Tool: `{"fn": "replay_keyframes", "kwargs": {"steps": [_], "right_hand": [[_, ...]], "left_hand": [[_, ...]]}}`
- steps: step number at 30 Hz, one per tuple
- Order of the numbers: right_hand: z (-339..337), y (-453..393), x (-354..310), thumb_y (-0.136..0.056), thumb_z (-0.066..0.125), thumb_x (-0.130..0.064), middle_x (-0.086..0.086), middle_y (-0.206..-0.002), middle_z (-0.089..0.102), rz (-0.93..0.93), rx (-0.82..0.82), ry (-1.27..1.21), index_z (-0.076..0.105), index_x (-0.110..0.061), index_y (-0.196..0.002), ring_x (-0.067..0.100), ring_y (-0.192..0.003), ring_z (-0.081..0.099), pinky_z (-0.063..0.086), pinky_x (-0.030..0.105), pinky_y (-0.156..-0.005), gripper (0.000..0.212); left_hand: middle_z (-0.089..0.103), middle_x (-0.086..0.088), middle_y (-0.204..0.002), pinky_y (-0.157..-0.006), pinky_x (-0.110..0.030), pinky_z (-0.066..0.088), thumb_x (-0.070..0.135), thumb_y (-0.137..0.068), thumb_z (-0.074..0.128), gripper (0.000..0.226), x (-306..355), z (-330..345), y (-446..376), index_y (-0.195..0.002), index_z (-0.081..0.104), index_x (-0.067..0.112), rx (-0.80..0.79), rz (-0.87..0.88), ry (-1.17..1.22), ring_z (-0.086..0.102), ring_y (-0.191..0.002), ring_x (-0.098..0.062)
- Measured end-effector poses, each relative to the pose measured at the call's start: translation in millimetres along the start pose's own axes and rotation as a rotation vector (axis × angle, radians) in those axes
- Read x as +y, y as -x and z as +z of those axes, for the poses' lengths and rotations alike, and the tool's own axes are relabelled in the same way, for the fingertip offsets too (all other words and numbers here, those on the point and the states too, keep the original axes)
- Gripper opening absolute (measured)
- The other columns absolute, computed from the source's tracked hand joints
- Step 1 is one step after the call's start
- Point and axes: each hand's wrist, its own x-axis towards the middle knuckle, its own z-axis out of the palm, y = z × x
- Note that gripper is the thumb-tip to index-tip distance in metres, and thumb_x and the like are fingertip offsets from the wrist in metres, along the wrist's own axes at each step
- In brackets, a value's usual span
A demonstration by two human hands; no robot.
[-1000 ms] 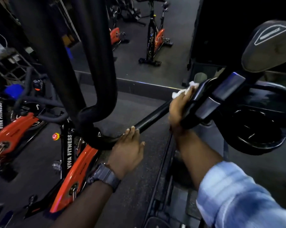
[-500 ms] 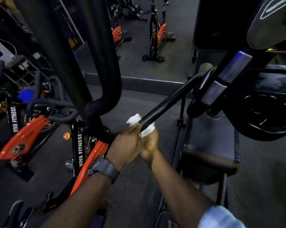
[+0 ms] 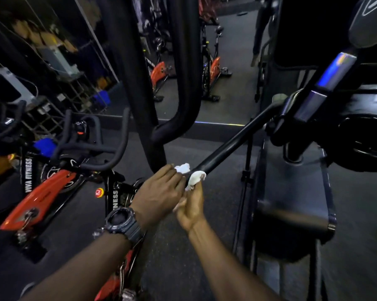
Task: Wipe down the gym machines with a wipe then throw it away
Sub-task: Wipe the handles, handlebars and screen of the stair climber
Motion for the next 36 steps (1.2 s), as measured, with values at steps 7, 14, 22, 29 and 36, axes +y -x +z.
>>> {"fn": "replay_keyframes", "kwargs": {"steps": [7, 14, 22, 29, 36], "right_hand": [[-8.8, 0.0, 24.8, -0.088, 0.064, -0.041, 0.008, -0.107, 0.066, -0.095, -0.078, 0.098, 0.057, -0.007, -0.128, 0.016, -0.096, 0.064, 0.053, 0.026, -0.080, 0.053], [1.8, -13.2, 38.8, -0.099, 0.052, -0.028, -0.001, -0.064, 0.066, -0.480, -0.082, 0.138, 0.060, -0.016, -0.084, 0.005, -0.050, 0.063, 0.049, 0.018, -0.043, 0.021], [15.6, -7.3, 84.7, -0.088, 0.065, -0.028, 0.008, -0.080, 0.066, -1.063, 0.646, 0.892, 0.071, -0.005, -0.093, 0.024, -0.076, 0.062, 0.046, 0.034, -0.063, 0.024], [49.2, 21.6, 66.9, -0.094, 0.053, -0.011, 0.016, -0.082, 0.068, -1.509, 0.672, 2.102, 0.060, -0.008, -0.100, 0.032, -0.076, 0.067, 0.034, 0.031, -0.056, 0.009], [92.8, 31.2, 21.7, -0.080, 0.065, -0.027, 0.010, -0.096, 0.055, -1.978, 0.505, 2.525, 0.061, -0.012, -0.111, 0.031, -0.088, 0.052, 0.042, 0.040, -0.070, 0.035]], "left_hand": [[0.070, -0.008, -0.094, -0.106, -0.040, 0.040, 0.016, -0.094, 0.053, 0.020, -19.1, 32.4, 19.1, -0.093, 0.071, 0.007, 0.276, 0.171, 0.049, 0.067, -0.092, -0.027], [0.070, -0.007, -0.093, -0.112, -0.037, 0.037, 0.013, -0.093, 0.052, 0.017, -42.5, 69.3, 28.3, -0.090, 0.068, 0.008, 0.624, 0.345, -0.022, 0.066, -0.098, -0.026], [0.059, -0.009, -0.097, -0.082, -0.041, 0.051, -0.010, -0.077, 0.057, 0.025, -32.6, 63.4, 48.8, -0.096, 0.063, 0.006, 0.869, -0.099, 0.588, 0.056, -0.091, -0.024], [0.064, -0.001, -0.108, -0.091, -0.038, 0.053, 0.006, -0.088, 0.053, 0.031, -39.9, 41.9, 53.4, -0.115, 0.061, 0.018, 0.487, -0.561, 1.464, 0.061, -0.102, -0.019], [0.072, -0.008, -0.094, -0.075, -0.027, 0.055, 0.036, -0.102, 0.041, 0.037, -61.6, 28.5, 55.4, -0.099, 0.071, 0.014, 0.304, -0.506, 2.004, 0.068, -0.080, -0.013]]}}
